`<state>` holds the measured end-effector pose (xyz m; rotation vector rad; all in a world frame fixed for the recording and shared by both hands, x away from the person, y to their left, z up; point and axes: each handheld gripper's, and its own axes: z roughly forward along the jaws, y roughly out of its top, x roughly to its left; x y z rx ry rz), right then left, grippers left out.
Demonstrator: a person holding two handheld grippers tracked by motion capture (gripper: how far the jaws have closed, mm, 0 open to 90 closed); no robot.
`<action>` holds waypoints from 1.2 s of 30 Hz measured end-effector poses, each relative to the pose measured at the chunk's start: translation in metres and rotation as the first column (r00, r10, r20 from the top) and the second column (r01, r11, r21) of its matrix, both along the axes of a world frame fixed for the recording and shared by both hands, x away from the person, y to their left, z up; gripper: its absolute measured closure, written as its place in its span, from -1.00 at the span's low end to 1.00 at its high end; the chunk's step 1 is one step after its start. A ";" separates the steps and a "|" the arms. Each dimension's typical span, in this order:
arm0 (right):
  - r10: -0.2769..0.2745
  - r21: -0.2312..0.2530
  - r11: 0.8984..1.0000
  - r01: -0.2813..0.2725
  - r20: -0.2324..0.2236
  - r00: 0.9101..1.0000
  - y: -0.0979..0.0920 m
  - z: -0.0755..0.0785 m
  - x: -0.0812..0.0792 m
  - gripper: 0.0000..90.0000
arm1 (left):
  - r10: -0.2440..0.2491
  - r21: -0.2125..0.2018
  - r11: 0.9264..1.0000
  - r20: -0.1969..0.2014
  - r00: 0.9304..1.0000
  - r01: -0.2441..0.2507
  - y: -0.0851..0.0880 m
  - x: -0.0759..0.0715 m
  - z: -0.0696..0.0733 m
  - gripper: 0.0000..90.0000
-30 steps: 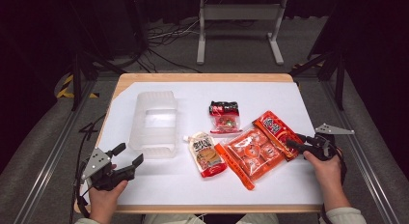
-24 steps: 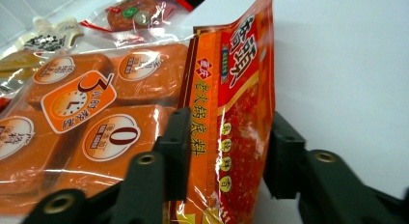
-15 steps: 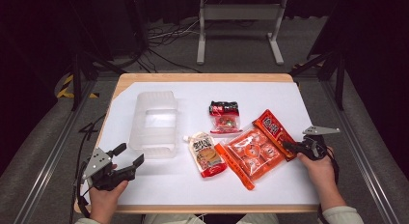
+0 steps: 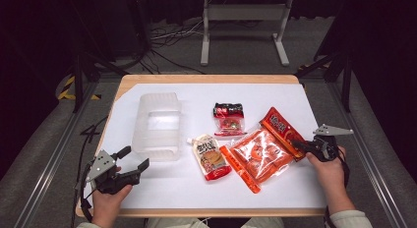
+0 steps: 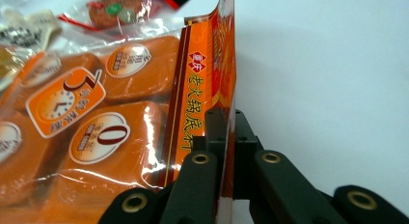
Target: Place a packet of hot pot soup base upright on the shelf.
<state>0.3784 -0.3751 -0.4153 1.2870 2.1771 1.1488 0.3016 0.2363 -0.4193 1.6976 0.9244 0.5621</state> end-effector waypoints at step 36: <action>0.146 0.096 0.980 -0.177 0.270 0.952 0.036 0.117 -0.043 1.00 | -0.206 0.019 0.978 0.021 0.978 0.206 -0.046 -0.003 0.026 -0.37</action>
